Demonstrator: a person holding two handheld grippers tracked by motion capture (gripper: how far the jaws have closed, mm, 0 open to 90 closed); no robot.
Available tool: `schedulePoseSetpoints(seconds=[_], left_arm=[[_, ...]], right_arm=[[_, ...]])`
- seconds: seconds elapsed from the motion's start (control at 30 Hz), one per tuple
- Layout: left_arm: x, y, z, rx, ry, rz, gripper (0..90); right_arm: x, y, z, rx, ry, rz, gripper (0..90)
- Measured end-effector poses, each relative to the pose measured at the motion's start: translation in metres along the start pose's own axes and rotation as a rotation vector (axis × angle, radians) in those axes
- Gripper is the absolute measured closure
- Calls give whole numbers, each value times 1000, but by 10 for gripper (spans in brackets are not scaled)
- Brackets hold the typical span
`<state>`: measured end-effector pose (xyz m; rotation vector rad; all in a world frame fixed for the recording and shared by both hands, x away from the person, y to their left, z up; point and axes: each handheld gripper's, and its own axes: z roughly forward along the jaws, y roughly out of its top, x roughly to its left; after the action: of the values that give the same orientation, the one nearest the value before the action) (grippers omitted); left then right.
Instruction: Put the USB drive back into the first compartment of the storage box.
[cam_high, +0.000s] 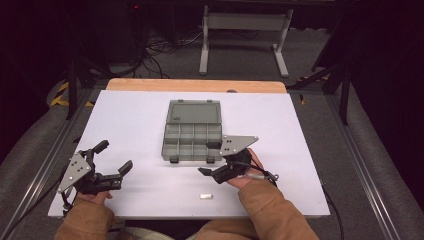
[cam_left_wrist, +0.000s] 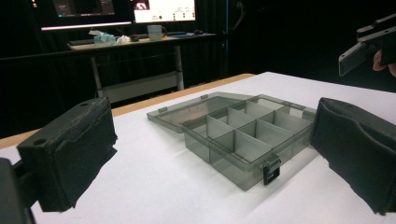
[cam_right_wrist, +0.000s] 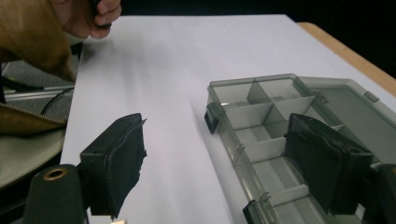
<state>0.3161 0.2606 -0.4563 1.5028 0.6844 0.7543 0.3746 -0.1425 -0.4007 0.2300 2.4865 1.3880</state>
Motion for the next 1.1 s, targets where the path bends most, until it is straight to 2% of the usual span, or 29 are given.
schedulePoseSetpoints(seconds=[0.1, 0.17, 0.37, 0.43, 0.47, 0.53, 0.57, 0.6, 0.83, 1.1], left_arm=[[0, 0, 0, 0, 0, 1, 10], [0, 0, 0, 0, 0, 0, 10], [0, 0, 0, 1, -1, -1, 10], [0, 0, 0, 1, -1, -2, 10], [0, 0, 0, 1, -2, 0, 10], [0, 0, 0, 0, -1, -2, 10], [0, 0, 0, 0, -1, -2, 10], [0, 0, 0, 0, -1, -3, 10], [0, 0, 0, 0, 0, -3, 10], [0, 0, 0, 2, -1, 0, 10]], right_arm=[[1, 2, 1, 29, 17, -9, 204], [2, 5, 2, 78, 46, -24, 203], [6, 6, 8, 163, 83, -49, 204], [6, 7, 8, 177, 91, -50, 206], [6, 7, 11, 208, 110, -49, 206], [7, 8, 12, 235, 124, -46, 206], [7, 8, 12, 235, 124, -46, 206], [7, 8, 14, 265, 133, -49, 202], [9, 10, 18, 341, 154, -46, 201], [13, 10, 25, 449, 200, -55, 205]])
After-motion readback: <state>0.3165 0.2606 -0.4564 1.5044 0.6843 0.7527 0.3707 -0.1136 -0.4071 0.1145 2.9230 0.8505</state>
